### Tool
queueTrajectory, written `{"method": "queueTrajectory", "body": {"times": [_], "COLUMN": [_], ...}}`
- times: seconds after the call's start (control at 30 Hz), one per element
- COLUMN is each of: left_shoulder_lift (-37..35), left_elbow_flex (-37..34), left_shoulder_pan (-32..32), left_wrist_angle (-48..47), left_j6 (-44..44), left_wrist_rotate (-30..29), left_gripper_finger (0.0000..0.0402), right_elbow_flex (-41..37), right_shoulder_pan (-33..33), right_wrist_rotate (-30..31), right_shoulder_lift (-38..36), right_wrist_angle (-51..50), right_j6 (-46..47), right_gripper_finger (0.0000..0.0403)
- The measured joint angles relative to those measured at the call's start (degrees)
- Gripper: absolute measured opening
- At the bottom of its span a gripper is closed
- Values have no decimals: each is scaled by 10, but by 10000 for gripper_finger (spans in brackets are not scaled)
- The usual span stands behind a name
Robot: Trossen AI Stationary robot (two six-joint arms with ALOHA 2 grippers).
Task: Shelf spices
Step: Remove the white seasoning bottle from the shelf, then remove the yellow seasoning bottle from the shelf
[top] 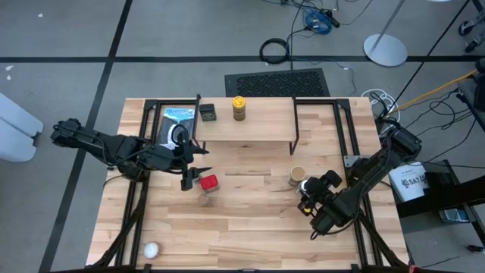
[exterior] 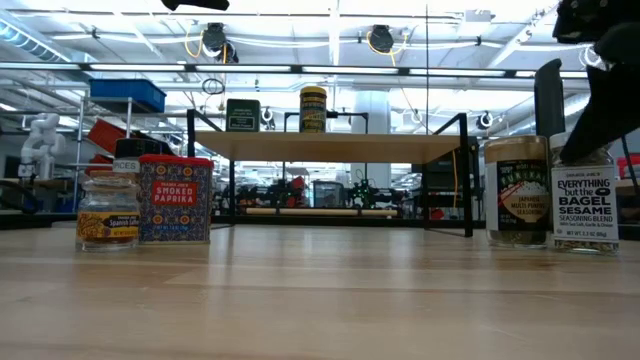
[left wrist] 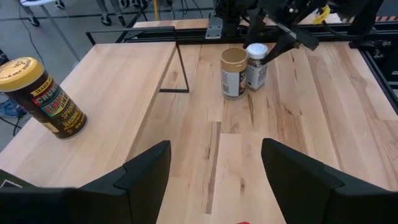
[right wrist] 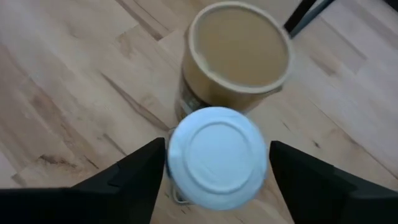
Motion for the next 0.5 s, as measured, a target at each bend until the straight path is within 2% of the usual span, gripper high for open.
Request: {"method": "queueTrajectory", "body": {"times": [0.13,0.37,0.5], "left_shoulder_lift": [0,0,-1], "left_elbow_flex": [0,0,0], "left_shoulder_pan": [0,0,0], "left_wrist_angle": [5,7,13], "left_j6": [3,24,31], "left_wrist_rotate": [-2,-36,-95], "left_gripper_finger": [261,261,261], "right_elbow_flex": [16,53,90], "right_shoulder_pan": [0,0,0], "right_wrist_rotate": [0,2,3], "right_shoulder_lift": [0,0,0], "right_wrist_angle": [-6,-17,-50], "right_j6": [0,-4,-7], "right_gripper_finger": [298,298,298]}}
